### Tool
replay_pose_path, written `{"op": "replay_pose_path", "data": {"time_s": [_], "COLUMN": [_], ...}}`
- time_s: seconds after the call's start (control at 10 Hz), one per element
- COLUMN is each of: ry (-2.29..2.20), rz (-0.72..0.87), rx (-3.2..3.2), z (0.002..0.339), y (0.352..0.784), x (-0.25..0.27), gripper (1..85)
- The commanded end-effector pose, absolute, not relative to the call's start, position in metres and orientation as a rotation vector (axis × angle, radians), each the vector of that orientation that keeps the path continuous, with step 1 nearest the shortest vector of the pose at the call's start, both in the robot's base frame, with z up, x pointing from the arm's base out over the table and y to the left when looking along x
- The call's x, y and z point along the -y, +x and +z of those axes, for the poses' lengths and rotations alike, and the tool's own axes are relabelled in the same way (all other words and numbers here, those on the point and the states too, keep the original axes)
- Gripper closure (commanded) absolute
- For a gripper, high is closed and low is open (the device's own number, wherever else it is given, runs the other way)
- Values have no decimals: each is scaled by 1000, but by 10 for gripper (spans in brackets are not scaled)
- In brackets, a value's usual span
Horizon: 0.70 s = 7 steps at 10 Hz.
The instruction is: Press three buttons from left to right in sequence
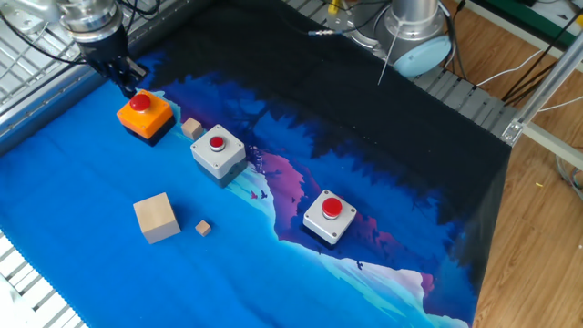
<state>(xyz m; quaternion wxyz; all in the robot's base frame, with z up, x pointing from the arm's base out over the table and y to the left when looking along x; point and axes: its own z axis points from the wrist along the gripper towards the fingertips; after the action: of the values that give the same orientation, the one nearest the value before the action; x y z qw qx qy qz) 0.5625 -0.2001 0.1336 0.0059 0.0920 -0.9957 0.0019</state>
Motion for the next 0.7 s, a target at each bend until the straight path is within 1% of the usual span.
{"op": "replay_pose_path", "data": {"time_s": [0.0, 0.1, 0.3, 0.5, 0.6], "ry": [307, 267, 184, 156, 182], "rz": [-15, -37, -52, -14, 31], "rx": [3183, 3176, 3195, 3197, 3192], "z": [144, 144, 129, 122, 122], "y": [584, 581, 579, 574, 574], "x": [181, 167, 143, 141, 148], "gripper": [847, 847, 847, 847, 847]}}
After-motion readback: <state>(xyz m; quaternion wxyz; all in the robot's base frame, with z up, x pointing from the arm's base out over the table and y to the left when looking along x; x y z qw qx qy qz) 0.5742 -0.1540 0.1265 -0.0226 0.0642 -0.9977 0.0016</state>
